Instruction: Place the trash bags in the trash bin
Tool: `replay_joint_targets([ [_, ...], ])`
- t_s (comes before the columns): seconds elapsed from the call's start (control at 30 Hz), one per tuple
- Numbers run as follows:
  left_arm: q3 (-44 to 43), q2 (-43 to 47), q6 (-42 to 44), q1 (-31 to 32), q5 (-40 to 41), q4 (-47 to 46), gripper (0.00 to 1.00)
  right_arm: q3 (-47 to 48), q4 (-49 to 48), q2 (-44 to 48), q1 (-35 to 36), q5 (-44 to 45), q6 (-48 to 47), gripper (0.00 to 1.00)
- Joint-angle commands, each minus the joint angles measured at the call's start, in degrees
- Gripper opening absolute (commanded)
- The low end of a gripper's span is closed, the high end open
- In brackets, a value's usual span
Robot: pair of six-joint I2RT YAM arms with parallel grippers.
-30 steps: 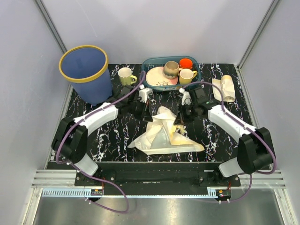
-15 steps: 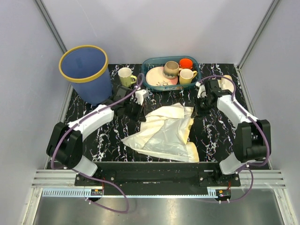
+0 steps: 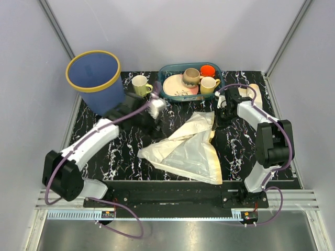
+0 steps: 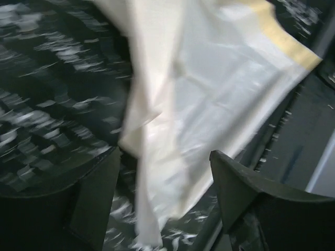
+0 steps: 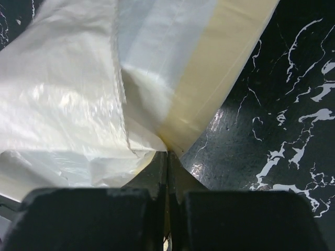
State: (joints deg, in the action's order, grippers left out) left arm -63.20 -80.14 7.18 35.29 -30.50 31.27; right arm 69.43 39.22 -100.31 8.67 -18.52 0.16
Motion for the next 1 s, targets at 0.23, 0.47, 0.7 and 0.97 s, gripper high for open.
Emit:
replay_joint_targets([
  [0.23, -0.7, -4.7, 24.4, -20.8, 1.2, 23.0, 0.73, -0.3, -3.8, -1.2, 0.1, 2.4, -4.6, 0.0],
  [0.47, 12.7, 4.5, 53.3, -35.0, -13.6, 25.2, 0.83, -0.5, -3.7, -1.5, 0.1, 2.9, -4.8, 0.0],
  [0.7, 18.3, 3.8, 56.1, -32.1, -19.6, 13.7, 0.78, -0.3, -3.5, -1.8, 0.1, 3.0, -5.0, 0.0],
  [0.97, 21.0, 2.2, 45.6, -21.8, -10.1, 1.3, 0.67, 0.2, -2.7, -1.9, 0.0, 2.8, -5.2, 0.0],
])
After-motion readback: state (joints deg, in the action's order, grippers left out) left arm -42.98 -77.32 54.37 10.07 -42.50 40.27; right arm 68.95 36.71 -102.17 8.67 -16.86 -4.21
